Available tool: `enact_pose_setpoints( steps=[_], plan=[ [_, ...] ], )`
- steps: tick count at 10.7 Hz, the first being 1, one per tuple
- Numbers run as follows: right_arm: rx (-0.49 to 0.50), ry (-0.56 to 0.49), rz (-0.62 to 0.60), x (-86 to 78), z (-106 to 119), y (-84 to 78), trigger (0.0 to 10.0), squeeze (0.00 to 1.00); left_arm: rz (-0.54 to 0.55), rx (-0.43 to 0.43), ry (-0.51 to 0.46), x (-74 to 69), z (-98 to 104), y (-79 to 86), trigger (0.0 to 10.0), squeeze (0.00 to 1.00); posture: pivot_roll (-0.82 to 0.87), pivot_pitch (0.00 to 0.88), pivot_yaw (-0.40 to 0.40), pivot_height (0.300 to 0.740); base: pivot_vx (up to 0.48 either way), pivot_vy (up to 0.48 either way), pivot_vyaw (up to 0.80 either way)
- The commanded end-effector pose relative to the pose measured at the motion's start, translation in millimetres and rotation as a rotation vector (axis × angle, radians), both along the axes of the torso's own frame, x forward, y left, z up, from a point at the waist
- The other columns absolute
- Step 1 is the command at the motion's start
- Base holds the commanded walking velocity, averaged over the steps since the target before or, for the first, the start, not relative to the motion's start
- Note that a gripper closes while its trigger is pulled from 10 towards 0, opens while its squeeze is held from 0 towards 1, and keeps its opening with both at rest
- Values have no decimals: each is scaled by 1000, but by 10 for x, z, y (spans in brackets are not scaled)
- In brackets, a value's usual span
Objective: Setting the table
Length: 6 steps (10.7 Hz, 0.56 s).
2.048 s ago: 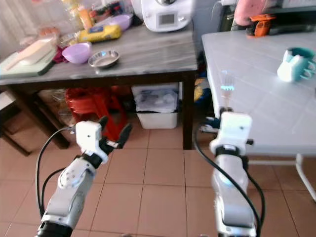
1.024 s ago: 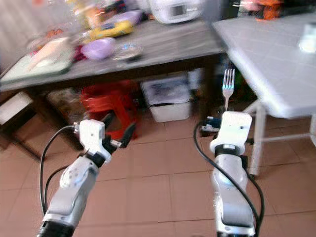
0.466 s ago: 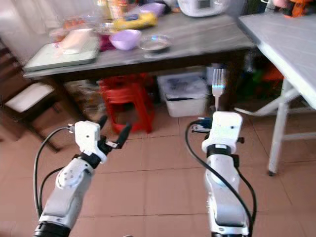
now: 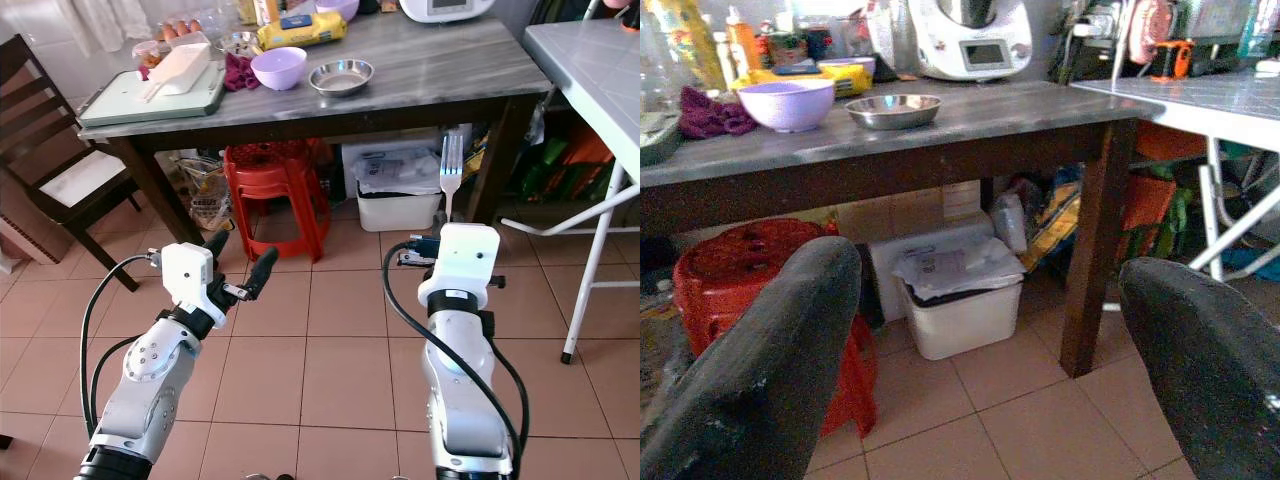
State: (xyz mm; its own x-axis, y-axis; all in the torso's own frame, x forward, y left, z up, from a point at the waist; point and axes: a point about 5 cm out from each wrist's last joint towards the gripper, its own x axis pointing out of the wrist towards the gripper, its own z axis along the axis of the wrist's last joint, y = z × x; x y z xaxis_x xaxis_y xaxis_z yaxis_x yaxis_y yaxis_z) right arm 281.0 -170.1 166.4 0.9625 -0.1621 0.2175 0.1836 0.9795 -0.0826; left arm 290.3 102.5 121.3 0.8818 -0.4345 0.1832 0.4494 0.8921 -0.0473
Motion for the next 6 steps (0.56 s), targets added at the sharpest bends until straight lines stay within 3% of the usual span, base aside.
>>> enact_pose_setpoints(
  steps=[1, 6],
  plan=[
    [9, -17, 18, 12, 33, 41, 10000, 0, 6, 19, 2, 0, -28, 45, 10000, 0, -102, 81, 142, 740, 0, 0, 0],
    [9, -20, 16, 29, 42, 34, 10000, 0, -31, 8, -4, -17, -28, 24, 10000, 0, -102, 79, 144, 740, 321, 0, 0]
  ],
)
